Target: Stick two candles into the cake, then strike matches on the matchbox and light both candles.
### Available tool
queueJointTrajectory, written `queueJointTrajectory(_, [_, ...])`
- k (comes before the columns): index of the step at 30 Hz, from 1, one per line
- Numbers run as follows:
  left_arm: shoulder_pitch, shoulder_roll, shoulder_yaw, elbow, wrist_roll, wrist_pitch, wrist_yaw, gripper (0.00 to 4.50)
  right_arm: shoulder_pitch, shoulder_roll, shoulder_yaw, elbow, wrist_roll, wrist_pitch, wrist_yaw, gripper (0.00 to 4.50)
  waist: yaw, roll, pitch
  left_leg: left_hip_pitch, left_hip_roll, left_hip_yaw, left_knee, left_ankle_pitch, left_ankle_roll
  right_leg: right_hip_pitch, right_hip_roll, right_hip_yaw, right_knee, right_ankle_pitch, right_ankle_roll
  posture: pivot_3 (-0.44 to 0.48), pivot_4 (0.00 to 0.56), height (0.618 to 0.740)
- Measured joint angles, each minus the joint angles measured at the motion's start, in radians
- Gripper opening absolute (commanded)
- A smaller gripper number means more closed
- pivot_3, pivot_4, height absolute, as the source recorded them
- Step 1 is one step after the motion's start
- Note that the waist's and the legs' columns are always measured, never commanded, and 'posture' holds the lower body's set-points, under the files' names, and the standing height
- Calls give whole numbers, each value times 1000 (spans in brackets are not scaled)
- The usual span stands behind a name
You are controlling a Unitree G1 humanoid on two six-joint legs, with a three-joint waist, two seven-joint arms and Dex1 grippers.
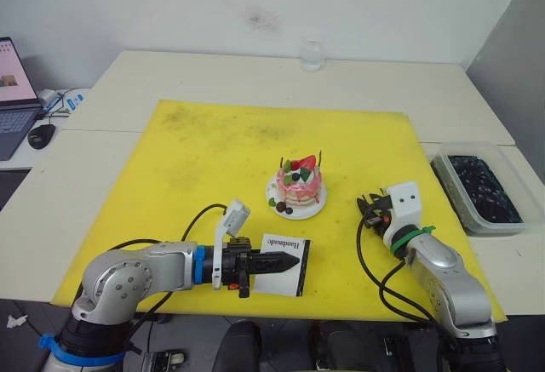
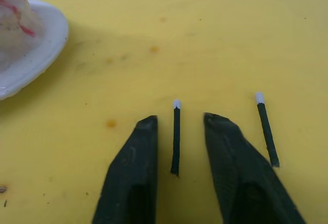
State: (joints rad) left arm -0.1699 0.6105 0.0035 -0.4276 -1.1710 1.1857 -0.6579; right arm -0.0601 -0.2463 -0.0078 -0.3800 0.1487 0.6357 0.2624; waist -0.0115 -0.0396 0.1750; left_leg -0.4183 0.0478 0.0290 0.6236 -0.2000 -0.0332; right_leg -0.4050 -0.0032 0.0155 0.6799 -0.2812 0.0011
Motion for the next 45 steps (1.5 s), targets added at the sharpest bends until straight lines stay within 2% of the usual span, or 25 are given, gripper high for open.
queueJointTrajectory(1, [0,-2,-1,0,1,0,0,0,0,4,0,-2,0,4,-2,67,0,0,0,0,0,0,0,0,0,0,0,0,0,0,0,0,150,740])
queueJointTrajectory(2, [0,-4,-1,0,3,0,0,0,0,9,-1,-3,2,8,-3,26,0,0,0,0,0,0,0,0,0,0,0,0,0,0,0,0,150,740])
queueJointTrajectory(14, [0,-20,-17,0,14,0,0,0,5,37,-10,-25,32,23,-6,26,-4,0,0,0,0,0,0,0,0,0,0,0,0,0,0,0,150,740])
queueJointTrajectory(17, [0,-21,-17,1,14,0,0,0,20,15,-6,-83,55,52,19,26,-6,0,0,0,0,0,0,0,0,0,0,0,0,0,0,0,150,740])
queueJointTrajectory(21, [-1,-22,-18,2,15,0,-2,0,64,-62,-6,-245,113,139,65,26,-6,0,0,-1,0,0,0,0,0,0,0,0,0,0,0,0,150,740])
queueJointTrajectory(25, [-3,-18,-20,3,20,0,-11,0,158,-147,-7,-379,156,204,108,26,-6,0,0,-1,0,0,0,0,0,0,0,0,0,0,0,0,150,740])
queueJointTrajectory(28, [-5,-15,-21,5,31,0,-19,0,237,-170,2,-425,172,211,120,26,-6,0,0,0,0,0,0,0,0,0,0,0,0,0,0,0,150,740])
queueJointTrajectory(31, [-12,-15,-29,7,36,1,-31,0,283,-153,41,-419,165,169,119,26,-7,0,0,0,0,0,0,0,0,0,0,0,0,0,0,0,150,740])
queueJointTrajectory(38, [-33,-15,-42,15,52,1,-51,0,286,-115,130,-293,93,-5,98,26,-15,0,0,0,0,0,1,0,0,0,0,0,0,-1,-1,0,150,740])
queueJointTrajectory(41, [-33,-15,-43,16,55,2,-52,0,288,-113,140,-272,74,-46,100,698,-15,0,0,0,0,0,0,0,0,0,0,0,0,0,0,0,150,740])
queueJointTrajectory(43, [-33,-15,-43,16,55,3,-52,0,289,-118,148,-262,67,-67,104,1331,-15,0,0,0,0,-1,0,0,0,0,0,0,0,0,0,0,150,740])
queueJointTrajectory(45, [-33,-15,-43,16,54,5,-52,0,292,-120,151,-256,62,-85,108,1331,-14,0,0,0,0,-1,1,0,0,0,0,0,0,0,0,0,150,740])
